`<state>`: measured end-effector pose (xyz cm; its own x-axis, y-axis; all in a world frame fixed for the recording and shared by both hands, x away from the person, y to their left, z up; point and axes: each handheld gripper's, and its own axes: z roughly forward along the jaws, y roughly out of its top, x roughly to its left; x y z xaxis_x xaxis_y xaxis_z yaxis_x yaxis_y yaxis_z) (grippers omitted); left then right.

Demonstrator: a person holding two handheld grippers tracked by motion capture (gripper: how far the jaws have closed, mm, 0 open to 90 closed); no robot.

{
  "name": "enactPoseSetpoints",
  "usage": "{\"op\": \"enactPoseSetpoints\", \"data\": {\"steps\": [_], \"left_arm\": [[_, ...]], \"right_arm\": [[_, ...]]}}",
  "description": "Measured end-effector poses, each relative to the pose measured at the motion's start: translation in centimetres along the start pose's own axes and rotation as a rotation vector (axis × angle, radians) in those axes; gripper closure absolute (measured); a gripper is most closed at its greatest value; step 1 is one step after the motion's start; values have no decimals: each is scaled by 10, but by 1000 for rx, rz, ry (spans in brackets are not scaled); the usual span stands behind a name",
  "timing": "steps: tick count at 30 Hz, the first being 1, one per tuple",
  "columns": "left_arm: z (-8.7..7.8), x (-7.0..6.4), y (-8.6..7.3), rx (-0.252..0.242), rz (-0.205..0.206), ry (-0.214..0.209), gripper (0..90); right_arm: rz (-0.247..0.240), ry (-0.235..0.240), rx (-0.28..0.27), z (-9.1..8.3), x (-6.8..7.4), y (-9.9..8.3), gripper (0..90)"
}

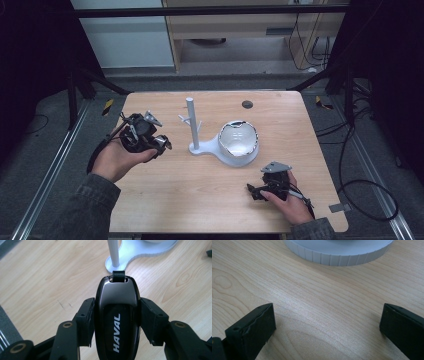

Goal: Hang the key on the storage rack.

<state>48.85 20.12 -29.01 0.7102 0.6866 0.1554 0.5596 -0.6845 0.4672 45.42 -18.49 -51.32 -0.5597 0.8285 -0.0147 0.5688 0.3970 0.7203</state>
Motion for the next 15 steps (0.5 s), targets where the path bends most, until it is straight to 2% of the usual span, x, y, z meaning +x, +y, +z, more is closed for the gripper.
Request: {"op": "enactPoseSetpoints", "data": {"steps": [9, 15], "left_arm": [[-15, 4, 15, -25, 12, 9, 487], [-23, 4, 19, -37, 18, 15, 487]], "right_arm": [[9, 3, 1, 0, 0, 0, 6], [18, -6, 0, 0, 1, 0, 6]]}}
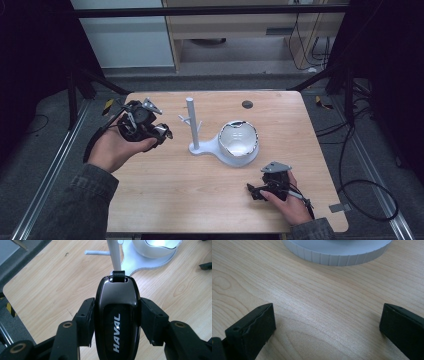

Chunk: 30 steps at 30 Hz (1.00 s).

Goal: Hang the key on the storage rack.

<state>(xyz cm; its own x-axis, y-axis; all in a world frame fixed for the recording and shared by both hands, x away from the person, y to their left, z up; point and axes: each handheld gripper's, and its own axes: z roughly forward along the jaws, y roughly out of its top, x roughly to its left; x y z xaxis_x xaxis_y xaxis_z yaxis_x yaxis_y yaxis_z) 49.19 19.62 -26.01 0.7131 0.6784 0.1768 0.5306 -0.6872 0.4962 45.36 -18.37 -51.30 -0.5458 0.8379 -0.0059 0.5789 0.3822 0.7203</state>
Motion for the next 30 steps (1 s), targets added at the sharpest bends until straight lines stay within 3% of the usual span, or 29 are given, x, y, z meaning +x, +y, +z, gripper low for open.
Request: {"op": "enactPoseSetpoints", "data": {"steps": [7, 20, 30], "left_arm": [[-7, 4, 4, 24, 11, 3, 487], [-19, 4, 17, 20, 30, 16, 487], [-18, 2, 28, 18, 41, 20, 487]], "right_arm": [[4, -3, 0, 0, 0, 0, 7], [4, -3, 0, 0, 0, 0, 6], [3, -3, -1, 0, 0, 0, 6]]}}
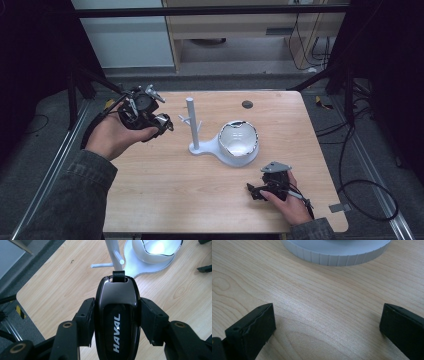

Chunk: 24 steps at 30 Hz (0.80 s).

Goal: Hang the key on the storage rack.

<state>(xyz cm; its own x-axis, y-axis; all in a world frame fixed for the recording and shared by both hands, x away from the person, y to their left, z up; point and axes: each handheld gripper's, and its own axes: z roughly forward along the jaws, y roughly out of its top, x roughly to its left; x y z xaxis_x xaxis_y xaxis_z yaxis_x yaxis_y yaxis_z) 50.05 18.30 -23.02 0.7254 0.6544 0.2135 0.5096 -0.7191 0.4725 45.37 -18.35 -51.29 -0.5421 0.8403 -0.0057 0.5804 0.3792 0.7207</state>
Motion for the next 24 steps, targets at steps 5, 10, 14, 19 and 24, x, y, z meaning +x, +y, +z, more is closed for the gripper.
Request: {"op": "enactPoseSetpoints", "data": {"steps": [5, 10, 14, 19, 24], "left_arm": [[1, -1, 7, 3, 5, 0, 487], [2, -3, 14, 4, 18, 4, 487], [3, -4, 20, 11, 28, 3, 487], [0, -7, 26, 10, 40, 4, 487], [4, -9, 30, 18, 45, 3, 487]], "right_arm": [[0, 0, 0, 0, 0, 0, 6], [0, 0, 0, 0, 0, 0, 6], [0, 0, 0, 0, 0, 0, 6], [0, 0, 0, 0, 0, 0, 6], [1, 1, 1, 0, 0, 0, 6]]}}
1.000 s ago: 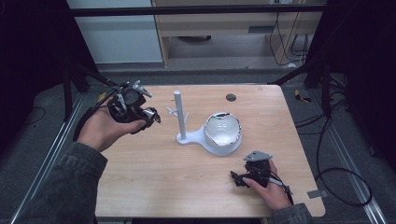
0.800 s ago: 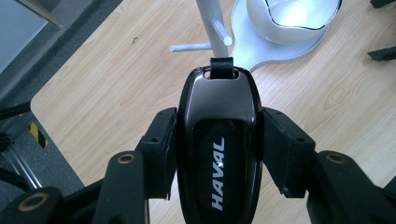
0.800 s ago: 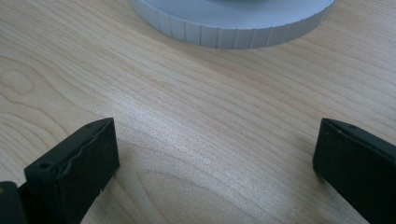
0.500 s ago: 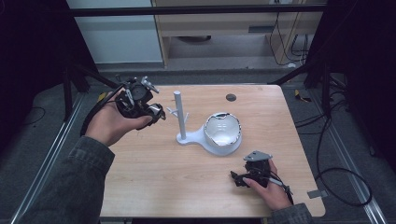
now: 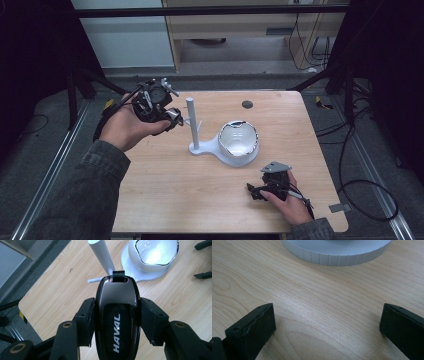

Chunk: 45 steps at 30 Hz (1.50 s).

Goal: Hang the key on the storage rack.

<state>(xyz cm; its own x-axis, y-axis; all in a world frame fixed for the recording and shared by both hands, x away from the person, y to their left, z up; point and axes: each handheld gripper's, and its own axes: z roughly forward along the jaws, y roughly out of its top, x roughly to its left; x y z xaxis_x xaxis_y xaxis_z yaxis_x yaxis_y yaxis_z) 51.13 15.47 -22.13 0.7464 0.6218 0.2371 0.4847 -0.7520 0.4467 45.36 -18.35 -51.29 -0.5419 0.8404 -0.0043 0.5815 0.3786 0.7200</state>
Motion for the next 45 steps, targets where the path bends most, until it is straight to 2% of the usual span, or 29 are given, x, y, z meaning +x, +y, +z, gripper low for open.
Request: {"op": "enactPoseSetpoints", "data": {"steps": [14, 26, 45], "left_arm": [[15, 4, 8, 17, -6, 4, 487], [20, 4, 13, 19, -5, -2, 487], [29, 11, 14, 22, -27, -2, 487]], "right_arm": [[0, 0, 0, 0, 0, 0, 6], [0, 0, 0, 0, 0, 0, 7], [0, 0, 0, 0, 0, 0, 7]]}}
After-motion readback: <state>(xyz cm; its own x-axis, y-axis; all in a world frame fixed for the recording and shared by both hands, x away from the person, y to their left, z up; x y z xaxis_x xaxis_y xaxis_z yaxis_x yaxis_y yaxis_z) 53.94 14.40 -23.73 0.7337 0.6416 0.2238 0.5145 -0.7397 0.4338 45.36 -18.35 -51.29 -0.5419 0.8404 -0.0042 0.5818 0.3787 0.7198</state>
